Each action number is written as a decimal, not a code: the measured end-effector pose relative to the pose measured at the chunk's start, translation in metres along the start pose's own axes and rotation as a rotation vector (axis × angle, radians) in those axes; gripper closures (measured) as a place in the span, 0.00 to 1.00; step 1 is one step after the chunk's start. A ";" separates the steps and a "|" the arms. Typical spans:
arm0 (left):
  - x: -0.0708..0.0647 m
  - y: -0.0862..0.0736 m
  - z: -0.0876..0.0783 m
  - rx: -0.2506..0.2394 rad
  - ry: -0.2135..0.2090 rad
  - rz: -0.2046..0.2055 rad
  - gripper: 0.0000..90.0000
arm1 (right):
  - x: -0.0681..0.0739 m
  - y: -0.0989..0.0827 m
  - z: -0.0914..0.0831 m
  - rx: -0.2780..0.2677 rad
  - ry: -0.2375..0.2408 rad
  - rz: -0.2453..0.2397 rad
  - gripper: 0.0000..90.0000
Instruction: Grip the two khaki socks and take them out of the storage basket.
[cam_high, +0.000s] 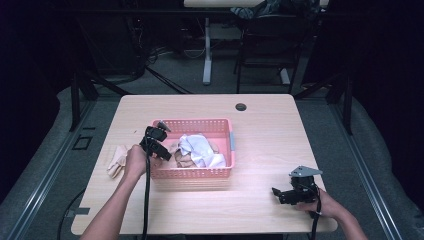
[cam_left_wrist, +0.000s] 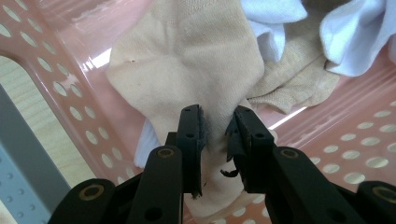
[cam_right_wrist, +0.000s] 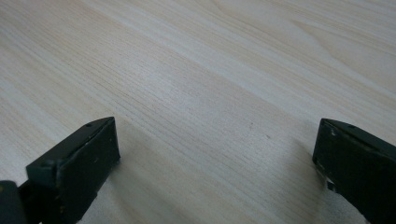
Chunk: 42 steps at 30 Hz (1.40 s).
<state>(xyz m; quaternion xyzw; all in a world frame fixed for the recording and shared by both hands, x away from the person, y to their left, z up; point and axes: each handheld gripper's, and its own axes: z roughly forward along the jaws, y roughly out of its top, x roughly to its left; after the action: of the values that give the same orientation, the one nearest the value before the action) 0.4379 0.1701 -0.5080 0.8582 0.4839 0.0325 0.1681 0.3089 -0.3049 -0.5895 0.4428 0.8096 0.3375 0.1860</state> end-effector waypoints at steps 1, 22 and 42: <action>0.000 0.000 -0.001 0.002 0.006 0.007 0.80 | 0.000 0.000 0.000 -0.004 0.000 0.004 0.00; 0.003 -0.004 -0.010 -0.051 0.010 0.034 0.89 | 0.000 0.000 0.000 0.003 -0.003 -0.002 0.00; -0.005 0.003 -0.005 -0.050 -0.002 0.078 0.97 | 0.000 0.000 0.000 0.000 0.000 0.000 0.00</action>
<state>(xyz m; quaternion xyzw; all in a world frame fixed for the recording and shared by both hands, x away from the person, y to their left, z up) 0.4366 0.1657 -0.5016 0.8720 0.4491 0.0502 0.1883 0.3089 -0.3049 -0.5895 0.4429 0.8095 0.3373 0.1861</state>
